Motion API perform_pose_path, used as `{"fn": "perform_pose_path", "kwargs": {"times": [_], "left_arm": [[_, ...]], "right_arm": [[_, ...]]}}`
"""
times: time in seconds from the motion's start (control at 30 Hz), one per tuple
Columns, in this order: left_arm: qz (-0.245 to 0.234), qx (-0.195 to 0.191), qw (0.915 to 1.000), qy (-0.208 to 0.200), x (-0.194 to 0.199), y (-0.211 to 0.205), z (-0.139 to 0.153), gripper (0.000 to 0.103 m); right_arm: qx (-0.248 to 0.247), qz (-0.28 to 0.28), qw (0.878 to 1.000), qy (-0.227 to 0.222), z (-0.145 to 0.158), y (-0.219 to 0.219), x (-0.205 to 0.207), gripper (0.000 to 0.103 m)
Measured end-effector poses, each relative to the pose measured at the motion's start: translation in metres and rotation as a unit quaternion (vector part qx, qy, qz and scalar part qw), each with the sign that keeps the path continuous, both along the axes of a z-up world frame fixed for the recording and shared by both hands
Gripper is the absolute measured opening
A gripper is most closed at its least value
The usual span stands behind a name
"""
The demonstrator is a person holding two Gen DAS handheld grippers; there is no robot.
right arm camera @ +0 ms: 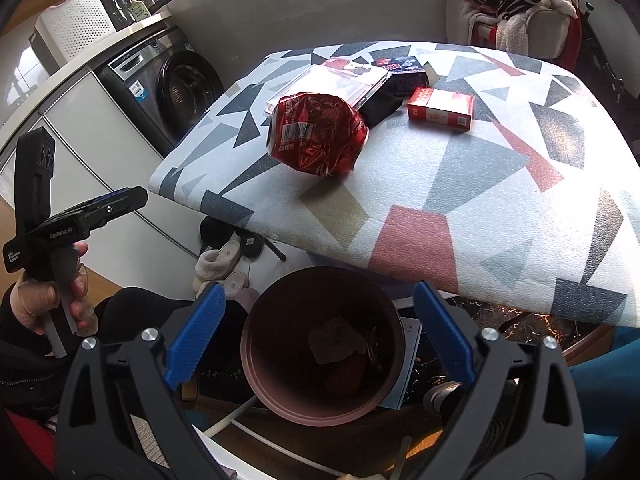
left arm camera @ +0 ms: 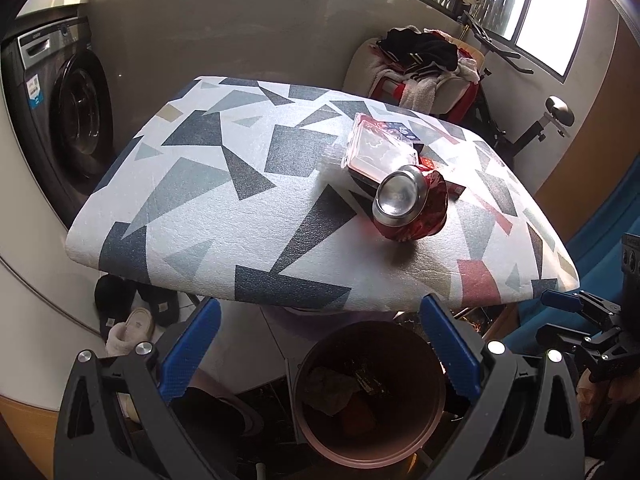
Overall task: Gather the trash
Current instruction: 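Move the right gripper to the red Coca-Cola can and grasp it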
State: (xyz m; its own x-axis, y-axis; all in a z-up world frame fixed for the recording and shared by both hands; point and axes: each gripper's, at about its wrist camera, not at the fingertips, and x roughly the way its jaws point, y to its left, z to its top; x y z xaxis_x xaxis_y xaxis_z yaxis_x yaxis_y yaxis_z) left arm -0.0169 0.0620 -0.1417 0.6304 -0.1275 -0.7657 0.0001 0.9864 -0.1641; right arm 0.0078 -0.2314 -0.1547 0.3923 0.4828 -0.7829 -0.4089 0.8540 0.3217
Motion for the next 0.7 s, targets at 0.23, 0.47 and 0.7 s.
{"fn": "perform_pose_path", "kwargs": {"times": [0.23,0.47,0.7], "left_arm": [[-0.01,-0.003,0.9998,-0.015,0.002,-0.005,0.008,0.097],[-0.012,0.019,0.9993,-0.03,0.011,-0.005,0.015,0.098],[-0.028,0.021,0.999,-0.027,0.024,-0.005,0.012,0.098]], "right_arm": [[-0.018,-0.023,0.999,-0.018,0.005,-0.008,0.012,0.097],[-0.008,-0.05,0.998,-0.022,0.01,-0.018,0.032,0.098],[-0.024,-0.041,0.998,-0.04,0.012,-0.011,0.054,0.098]]}}
